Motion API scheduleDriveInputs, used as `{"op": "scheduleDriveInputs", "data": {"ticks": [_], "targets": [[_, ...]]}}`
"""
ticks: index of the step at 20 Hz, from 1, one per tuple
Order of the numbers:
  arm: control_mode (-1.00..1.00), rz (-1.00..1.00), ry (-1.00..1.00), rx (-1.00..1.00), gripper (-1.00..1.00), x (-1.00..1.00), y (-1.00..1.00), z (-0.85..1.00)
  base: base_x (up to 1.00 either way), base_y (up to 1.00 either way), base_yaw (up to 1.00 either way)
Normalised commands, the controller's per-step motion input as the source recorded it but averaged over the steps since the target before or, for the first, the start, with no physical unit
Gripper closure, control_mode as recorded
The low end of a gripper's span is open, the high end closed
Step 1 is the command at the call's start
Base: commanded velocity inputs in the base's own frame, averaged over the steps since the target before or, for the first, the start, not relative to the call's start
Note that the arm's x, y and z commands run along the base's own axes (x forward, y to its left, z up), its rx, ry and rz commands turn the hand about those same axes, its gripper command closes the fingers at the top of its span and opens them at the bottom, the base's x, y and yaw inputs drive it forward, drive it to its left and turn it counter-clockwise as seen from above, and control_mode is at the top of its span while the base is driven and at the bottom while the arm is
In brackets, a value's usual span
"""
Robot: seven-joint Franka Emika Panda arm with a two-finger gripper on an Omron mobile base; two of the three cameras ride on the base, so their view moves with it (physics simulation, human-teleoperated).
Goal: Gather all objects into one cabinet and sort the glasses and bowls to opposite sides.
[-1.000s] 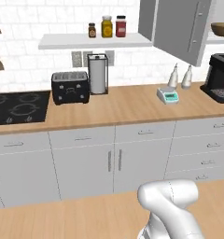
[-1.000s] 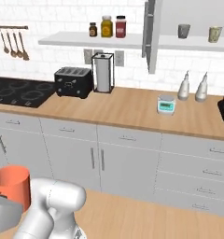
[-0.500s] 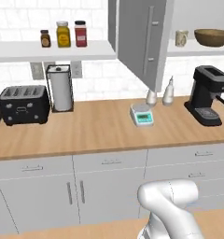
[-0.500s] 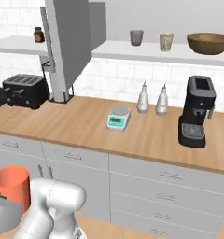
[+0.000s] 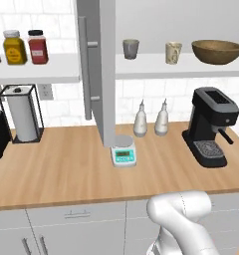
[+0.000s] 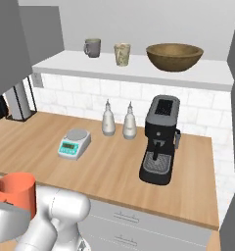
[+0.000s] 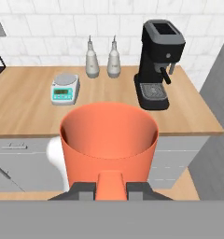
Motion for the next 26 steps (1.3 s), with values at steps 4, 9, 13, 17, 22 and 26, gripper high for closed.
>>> {"op": "scheduleDriveInputs", "data": {"ticks": [4,9,13,17,22,26], "targets": [[1.00,0.00,0.00,0.00,1.00,0.00,0.00,0.00,1.00,-0.47,0.02],[1.00,0.00,0.00,0.00,1.00,0.00,0.00,0.00,1.00,-0.12,0.01],[1.00,0.00,0.00,0.00,1.00,0.00,0.00,0.00,1.00,-0.18,0.00],[1.00,0.00,0.00,0.00,1.00,0.00,0.00,0.00,0.84,-0.11,0.00],[1.00,0.00,0.00,0.00,1.00,0.00,0.00,0.00,0.24,-0.10,0.00],[1.00,0.00,0.00,0.00,1.00,0.00,0.00,0.00,0.96,-0.02,0.00]]}}
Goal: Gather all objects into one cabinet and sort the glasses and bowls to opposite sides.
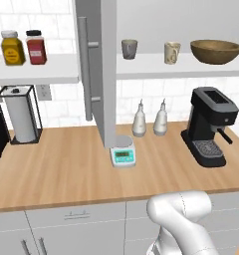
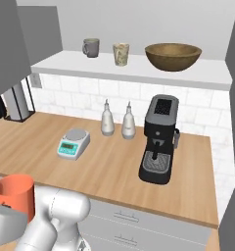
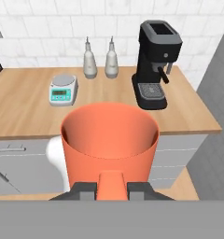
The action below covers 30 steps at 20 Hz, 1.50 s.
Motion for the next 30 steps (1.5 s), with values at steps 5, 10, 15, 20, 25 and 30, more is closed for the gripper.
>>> {"op": "scheduleDriveInputs", "data": {"ticks": [5,10,15,20,25,30], "targets": [[1.00,0.00,0.00,0.00,1.00,0.00,0.00,0.00,0.64,0.00,0.00],[-1.00,0.00,-0.12,0.00,1.00,0.14,0.00,0.08,0.07,0.00,0.00],[-1.00,0.00,-0.23,-0.04,1.00,0.00,0.00,0.26,0.00,0.00,0.00],[-1.00,0.00,-0.16,-0.05,1.00,0.00,0.01,0.42,0.00,0.00,0.00],[-1.00,0.00,0.01,-0.02,1.00,0.12,0.00,0.68,0.00,0.00,0.00],[-1.00,0.00,0.06,-0.02,1.00,0.59,0.00,0.66,0.00,0.00,0.00]]}}
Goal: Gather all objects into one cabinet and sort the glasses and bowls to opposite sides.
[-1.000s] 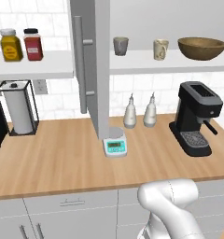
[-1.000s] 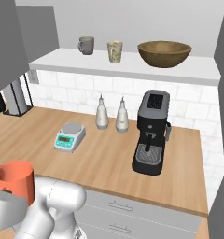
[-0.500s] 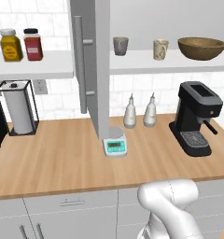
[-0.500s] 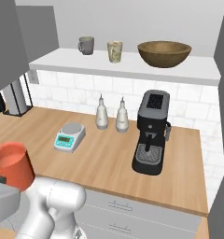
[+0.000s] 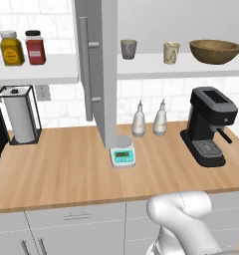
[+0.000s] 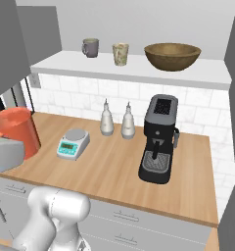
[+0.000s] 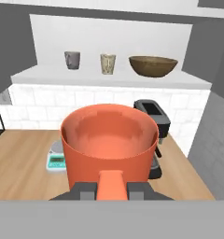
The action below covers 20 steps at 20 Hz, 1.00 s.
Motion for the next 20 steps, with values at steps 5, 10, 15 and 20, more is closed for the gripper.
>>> {"op": "scheduleDriveInputs", "data": {"ticks": [5,10,15,20], "targets": [[-1.00,0.00,0.00,-0.03,1.00,0.79,0.00,0.31,0.00,0.00,0.00],[-1.00,0.03,-0.05,-0.05,1.00,0.91,0.00,0.01,0.00,0.00,0.00],[-1.00,0.06,-0.18,-0.07,1.00,0.67,0.00,0.00,0.00,0.00,0.00],[-1.00,0.04,-0.17,-0.02,1.00,0.48,0.00,0.00,0.00,0.00,0.00]]}}
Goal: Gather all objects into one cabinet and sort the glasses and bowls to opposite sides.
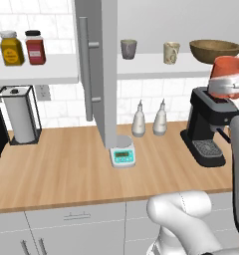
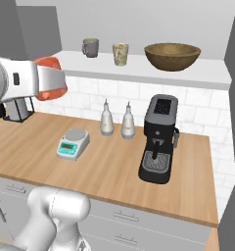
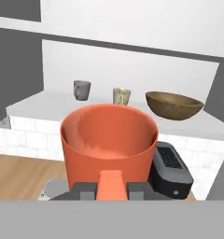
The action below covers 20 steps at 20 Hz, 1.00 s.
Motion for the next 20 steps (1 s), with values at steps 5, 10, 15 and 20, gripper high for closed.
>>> {"op": "scheduleDriveInputs", "data": {"ticks": [5,10,15,20], "targets": [[-1.00,0.01,-0.05,0.00,1.00,0.59,0.00,0.08,0.00,0.00,0.00],[-1.00,0.00,0.01,0.00,1.00,0.64,0.00,0.29,0.00,0.00,0.00],[-1.00,0.03,0.03,0.00,1.00,0.44,0.00,0.22,0.00,0.00,0.00],[-1.00,0.09,0.02,-0.01,1.00,0.30,0.00,-0.01,0.00,0.00,0.00]]}}
